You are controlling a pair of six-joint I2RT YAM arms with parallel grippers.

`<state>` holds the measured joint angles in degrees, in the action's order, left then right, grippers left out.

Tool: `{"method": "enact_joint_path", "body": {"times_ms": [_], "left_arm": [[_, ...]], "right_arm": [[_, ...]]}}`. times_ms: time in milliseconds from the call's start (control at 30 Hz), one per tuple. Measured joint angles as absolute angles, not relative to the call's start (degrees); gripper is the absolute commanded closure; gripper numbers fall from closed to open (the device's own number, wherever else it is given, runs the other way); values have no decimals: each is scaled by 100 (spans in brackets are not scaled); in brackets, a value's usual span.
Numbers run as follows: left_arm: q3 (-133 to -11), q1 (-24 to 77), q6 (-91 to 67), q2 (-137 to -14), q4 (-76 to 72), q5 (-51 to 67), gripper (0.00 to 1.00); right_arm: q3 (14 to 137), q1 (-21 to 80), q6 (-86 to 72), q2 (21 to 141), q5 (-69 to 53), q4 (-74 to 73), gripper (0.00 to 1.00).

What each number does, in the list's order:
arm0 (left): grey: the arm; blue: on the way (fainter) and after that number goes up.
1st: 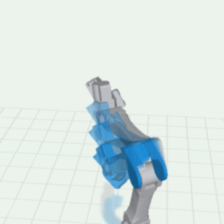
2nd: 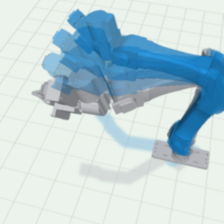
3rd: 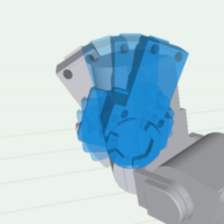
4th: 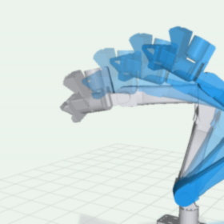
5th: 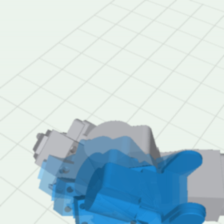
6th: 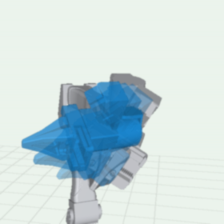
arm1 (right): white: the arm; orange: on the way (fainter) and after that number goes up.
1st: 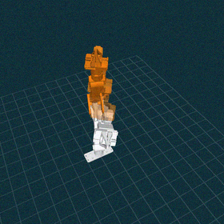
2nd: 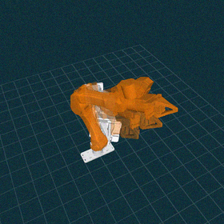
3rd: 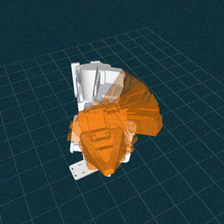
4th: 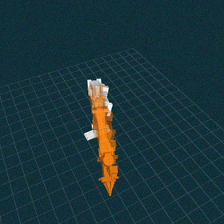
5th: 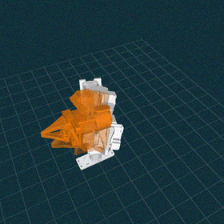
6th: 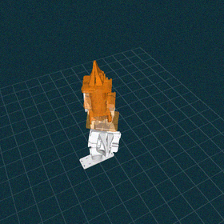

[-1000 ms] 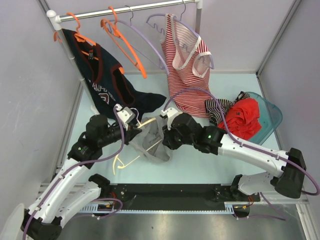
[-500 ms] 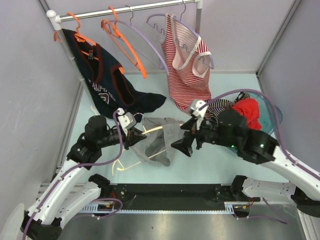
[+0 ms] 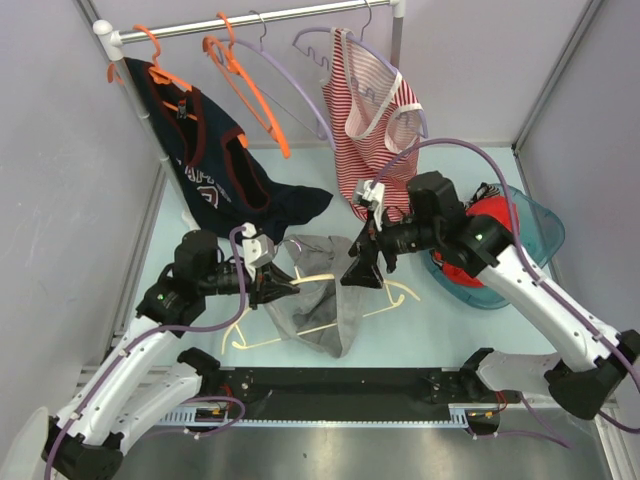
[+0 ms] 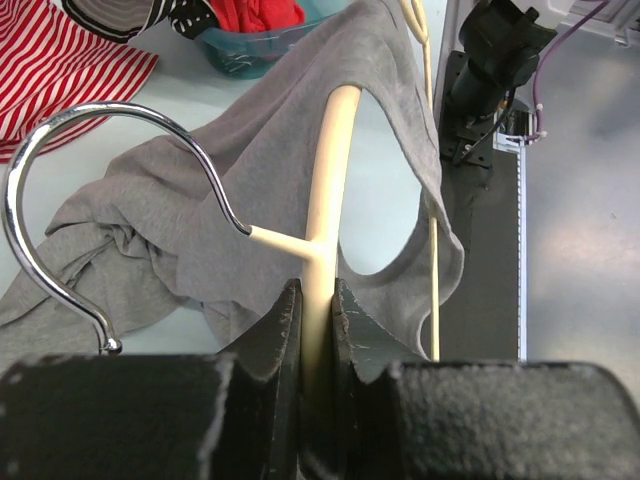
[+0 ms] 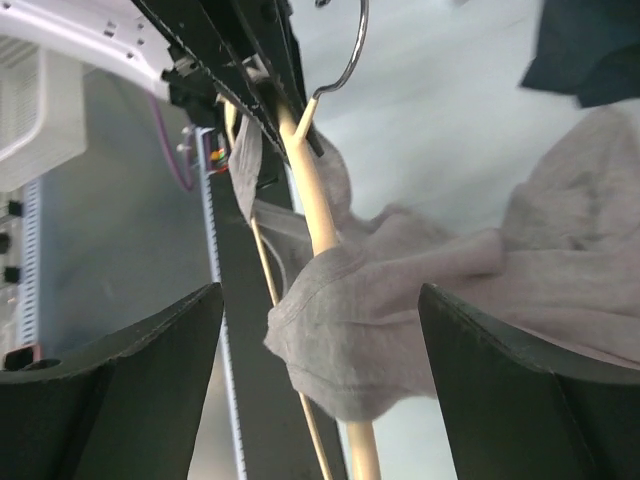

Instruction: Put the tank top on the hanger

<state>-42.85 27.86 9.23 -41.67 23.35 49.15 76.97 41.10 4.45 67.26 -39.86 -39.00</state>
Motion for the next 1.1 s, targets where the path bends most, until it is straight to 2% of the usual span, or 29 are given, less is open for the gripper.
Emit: {"method": "enact_joint_path", "body": {"times_ms": [267,600,700,733,767,800,833,900,967,1000,1033,1100], "left_arm": [[-4285,2858,956,-4143,2335,4978,100],[-4285,2897,958,-4080,2340,4974,100],[-4285,2902,958,-4075,2340,4958,100],[-4285,2902,958,-4073,2342,4945,100],[-4285,2904,958,-4071,2344,4930,100],[-4285,2904,958,-4069,2346,4945,100],[-4285,2917,963,-4051,2353,4980,100],[-4285,2961,958,-3994,2353,5019,100],[-4285,2967,954,-3946,2370,4974,100],[-4285,2967,958,-3931,2377,4947,95],[-4285,2967,954,-3924,2381,4930,72],[-4285,2967,934,-3924,2390,4845,46]], "right_arm": [[7697,4106,587,7052,-4768,-4278,19],[7629,4206,633,7238,-5039,-4307,24],[7605,4344,655,7338,-5009,-4364,37],[7596,4397,674,7363,-4993,-4379,50],[7583,4447,694,7373,-4976,-4397,57],[7577,4488,738,7378,-4901,-4410,77],[7577,4504,733,7382,-4840,-4442,87],[7575,4495,784,7382,-4731,-4464,100],[7561,4506,751,7382,-4683,-4442,100],[7555,4512,764,7382,-4672,-4423,100],[7540,4521,760,7382,-4646,-4392,100],[7491,4530,744,7369,-4587,-4327,100]]}}
